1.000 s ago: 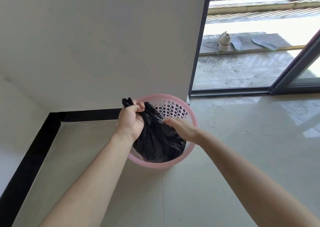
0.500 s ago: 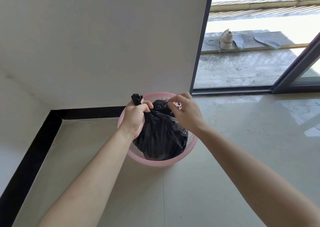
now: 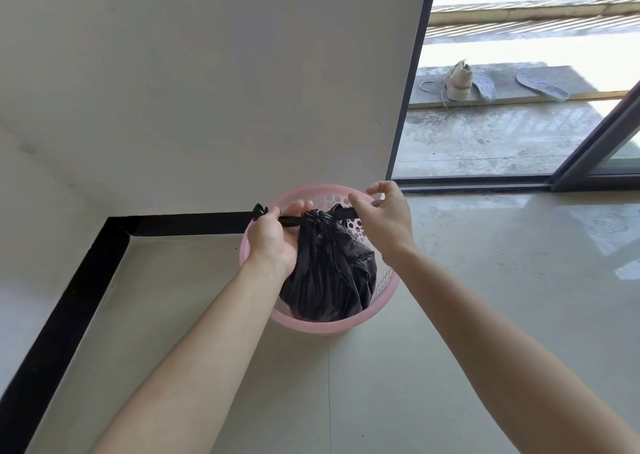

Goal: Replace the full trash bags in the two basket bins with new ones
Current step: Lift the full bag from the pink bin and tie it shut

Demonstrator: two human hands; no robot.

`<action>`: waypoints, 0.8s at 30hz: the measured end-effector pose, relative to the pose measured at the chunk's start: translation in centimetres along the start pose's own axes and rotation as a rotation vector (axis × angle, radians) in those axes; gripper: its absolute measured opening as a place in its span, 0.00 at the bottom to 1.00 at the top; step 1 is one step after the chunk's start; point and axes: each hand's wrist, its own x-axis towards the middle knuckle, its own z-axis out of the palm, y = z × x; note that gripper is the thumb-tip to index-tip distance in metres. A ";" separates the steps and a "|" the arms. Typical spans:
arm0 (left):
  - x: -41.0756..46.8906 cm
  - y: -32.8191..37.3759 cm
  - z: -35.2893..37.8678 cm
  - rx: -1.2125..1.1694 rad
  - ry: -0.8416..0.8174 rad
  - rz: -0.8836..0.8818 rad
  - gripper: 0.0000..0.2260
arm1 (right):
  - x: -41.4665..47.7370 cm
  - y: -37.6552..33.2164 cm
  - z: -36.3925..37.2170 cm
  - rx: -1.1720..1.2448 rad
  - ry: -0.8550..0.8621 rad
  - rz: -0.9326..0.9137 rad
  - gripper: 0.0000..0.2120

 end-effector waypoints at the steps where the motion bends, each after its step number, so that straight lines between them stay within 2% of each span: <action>1: 0.0 0.2 0.0 0.015 0.094 0.077 0.12 | 0.2 0.5 -0.5 -0.097 0.010 -0.006 0.07; 4: 1.0 2.1 -1.3 0.145 0.303 0.265 0.10 | 0.9 2.8 -3.8 -0.416 0.100 -0.013 0.09; 6: 1.7 3.0 -2.5 0.259 0.365 0.349 0.09 | 1.7 4.7 -6.1 -0.522 0.177 0.023 0.11; 9: 2.0 2.9 -3.1 0.410 0.357 0.402 0.07 | 2.2 6.2 -7.6 -0.609 0.189 0.058 0.12; 12: 1.9 2.3 -2.7 0.493 0.295 0.425 0.05 | 2.3 6.8 -8.1 -0.560 0.130 0.082 0.13; 14: 1.7 2.3 -2.2 0.525 0.237 0.451 0.03 | 2.4 6.6 -8.6 -0.469 0.081 0.080 0.12; 17: 1.4 2.6 -0.9 0.453 0.054 0.397 0.08 | 2.3 4.4 -8.6 -0.294 0.051 0.030 0.16; 19: 0.7 2.4 0.3 0.342 -0.089 0.277 0.09 | 1.7 1.6 -7.7 -0.028 -0.072 0.012 0.20; 22: -0.6 1.9 2.0 0.207 -0.210 0.177 0.09 | 0.5 -1.3 -5.7 0.565 -0.386 0.109 0.31; 24: -1.1 2.0 2.8 0.122 -0.229 0.160 0.10 | -0.4 -1.3 -4.3 0.645 -0.440 0.156 0.37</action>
